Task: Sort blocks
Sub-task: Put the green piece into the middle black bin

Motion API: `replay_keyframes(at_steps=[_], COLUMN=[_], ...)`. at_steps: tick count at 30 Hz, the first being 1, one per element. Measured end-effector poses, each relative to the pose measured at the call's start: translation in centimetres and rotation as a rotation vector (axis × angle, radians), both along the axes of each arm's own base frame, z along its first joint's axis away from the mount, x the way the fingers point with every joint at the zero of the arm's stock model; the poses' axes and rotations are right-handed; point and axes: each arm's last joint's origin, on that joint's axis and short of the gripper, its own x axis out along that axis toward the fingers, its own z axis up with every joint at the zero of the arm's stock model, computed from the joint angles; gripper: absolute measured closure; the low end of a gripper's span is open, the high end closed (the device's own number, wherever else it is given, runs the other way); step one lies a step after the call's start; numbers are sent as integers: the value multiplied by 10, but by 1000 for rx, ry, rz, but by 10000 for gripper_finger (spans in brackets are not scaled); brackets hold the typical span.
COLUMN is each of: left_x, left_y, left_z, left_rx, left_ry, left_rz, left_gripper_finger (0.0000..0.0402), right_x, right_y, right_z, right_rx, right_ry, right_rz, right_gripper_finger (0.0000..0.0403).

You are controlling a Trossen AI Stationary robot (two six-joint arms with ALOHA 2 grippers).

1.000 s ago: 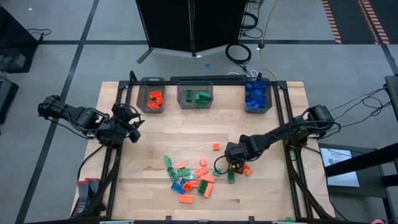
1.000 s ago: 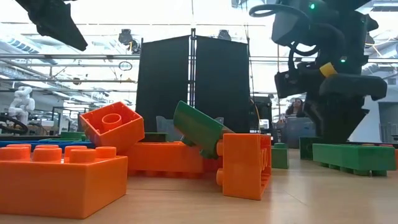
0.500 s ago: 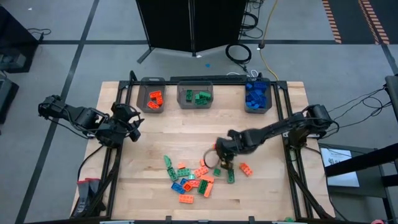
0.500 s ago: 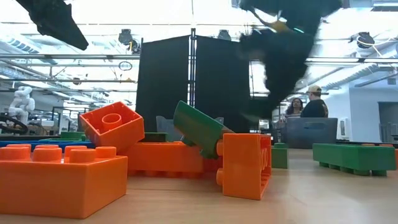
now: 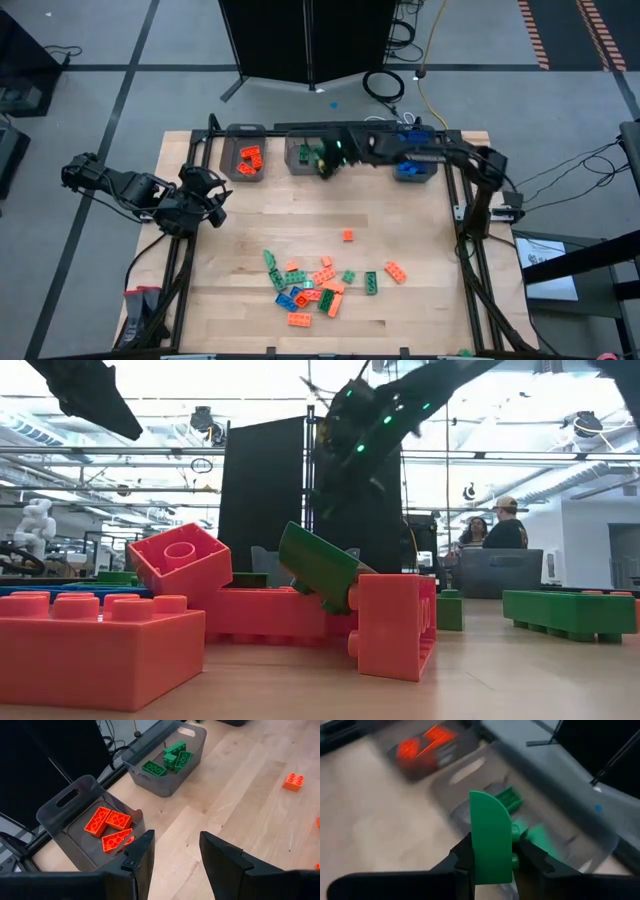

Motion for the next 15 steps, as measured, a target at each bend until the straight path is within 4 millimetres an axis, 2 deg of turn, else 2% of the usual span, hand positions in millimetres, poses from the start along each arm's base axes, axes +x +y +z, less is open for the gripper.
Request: replay_keyframes(at_steps=[4,9,15], left_x=[0,0,0], left_y=[0,0,0], left_z=[0,0,0], left_rx=[0,-15,-17], left_ry=[-1,-12,-13], left_rz=[1,14,15], left_gripper_finger=[241,241,241], right_x=[16,33,47], right_y=[-37,-54,-60], right_z=[-4,-6,-1], right_rx=[32,62,62], right_ry=[4,102,175], right_rz=[-21,8,44], right_gripper_finger=[326,319,183])
